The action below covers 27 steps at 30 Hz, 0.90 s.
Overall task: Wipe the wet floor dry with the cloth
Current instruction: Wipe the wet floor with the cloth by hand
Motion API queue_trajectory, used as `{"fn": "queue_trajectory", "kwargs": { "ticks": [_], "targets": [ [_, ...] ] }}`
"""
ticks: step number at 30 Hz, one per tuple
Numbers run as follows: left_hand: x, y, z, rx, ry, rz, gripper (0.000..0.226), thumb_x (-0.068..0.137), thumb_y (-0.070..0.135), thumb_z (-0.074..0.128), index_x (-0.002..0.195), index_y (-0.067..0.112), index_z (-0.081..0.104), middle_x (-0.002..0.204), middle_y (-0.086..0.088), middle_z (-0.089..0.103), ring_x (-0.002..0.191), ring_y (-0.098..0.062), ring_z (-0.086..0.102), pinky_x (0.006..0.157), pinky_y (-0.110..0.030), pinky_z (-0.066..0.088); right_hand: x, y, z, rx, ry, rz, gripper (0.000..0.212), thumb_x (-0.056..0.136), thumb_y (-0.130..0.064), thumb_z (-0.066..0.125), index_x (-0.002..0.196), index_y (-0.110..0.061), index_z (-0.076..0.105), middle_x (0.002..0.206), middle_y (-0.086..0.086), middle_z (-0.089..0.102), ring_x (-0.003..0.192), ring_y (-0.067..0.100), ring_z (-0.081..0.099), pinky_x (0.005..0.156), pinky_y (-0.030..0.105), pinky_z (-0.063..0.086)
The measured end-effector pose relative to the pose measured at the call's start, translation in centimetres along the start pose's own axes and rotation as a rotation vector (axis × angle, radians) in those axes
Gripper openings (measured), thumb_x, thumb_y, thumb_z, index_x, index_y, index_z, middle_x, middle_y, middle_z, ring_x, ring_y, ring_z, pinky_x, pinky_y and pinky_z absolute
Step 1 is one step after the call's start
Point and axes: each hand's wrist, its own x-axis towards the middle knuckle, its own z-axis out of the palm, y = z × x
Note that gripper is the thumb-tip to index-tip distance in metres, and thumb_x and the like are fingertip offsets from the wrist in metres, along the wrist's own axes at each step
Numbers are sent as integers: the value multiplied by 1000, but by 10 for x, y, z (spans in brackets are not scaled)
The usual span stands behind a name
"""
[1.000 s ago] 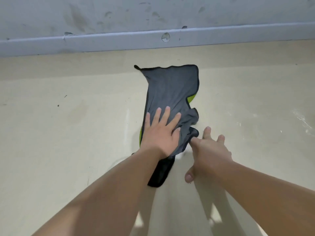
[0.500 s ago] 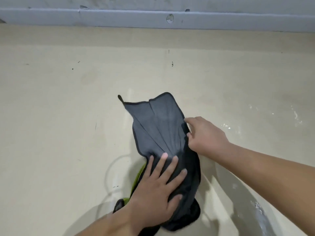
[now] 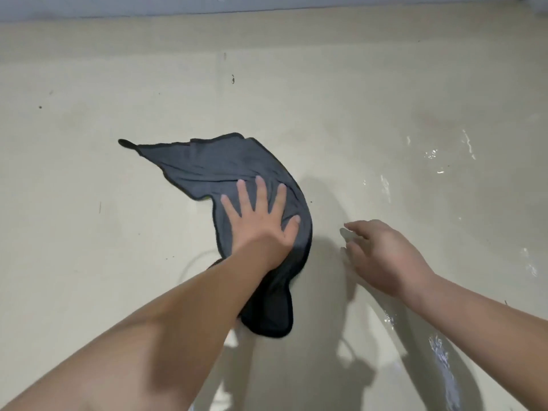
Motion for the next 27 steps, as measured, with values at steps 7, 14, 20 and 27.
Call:
{"fn": "queue_trajectory", "kwargs": {
  "ticks": [7, 14, 20, 27],
  "targets": [
    [-106, 65, 28, 14, -61, 541, 73, 103, 64, 18, 167, 31, 6, 174, -10, -15, 155, -39, -30, 119, -70, -16, -46, 23, 23, -124, 139, -150, 46, 93, -21, 58, 139, -23, 51, 134, 0, 50, 127, 22, 48, 91, 40, 54],
    [-114, -7, 6, -664, 87, 398, 46, 83, 13, 48, 120, 11, 76, 146, -8, 61, 146, -26, 42, 129, -34, 18, -69, -12, 83, -268, -82, -237, 87, 89, -61, 24, 163, -17, 8, 171, 13, 0, 156, 34, -13, 127, 47, -2],
    [-126, -83, -5, -485, 213, 156, 53, 77, 16, 31, 109, 8, 72, 123, -13, 62, 122, -37, 51, 111, -50, 42, -84, -78, 133, -474, -207, -549, 133, 68, -99, 29, 159, -11, -12, 163, 20, -27, 148, 35, -36, 121, 63, -12],
    [-147, -107, 3, -428, 200, 117, 58, 77, 7, 42, 131, 9, 63, 148, -18, 52, 138, -40, 43, 116, -54, 37, -56, -61, 127, -616, -206, -958, 99, 89, -85, 21, 162, -18, 23, 169, 15, 10, 157, 35, 5, 125, 55, 6]
  ]
}}
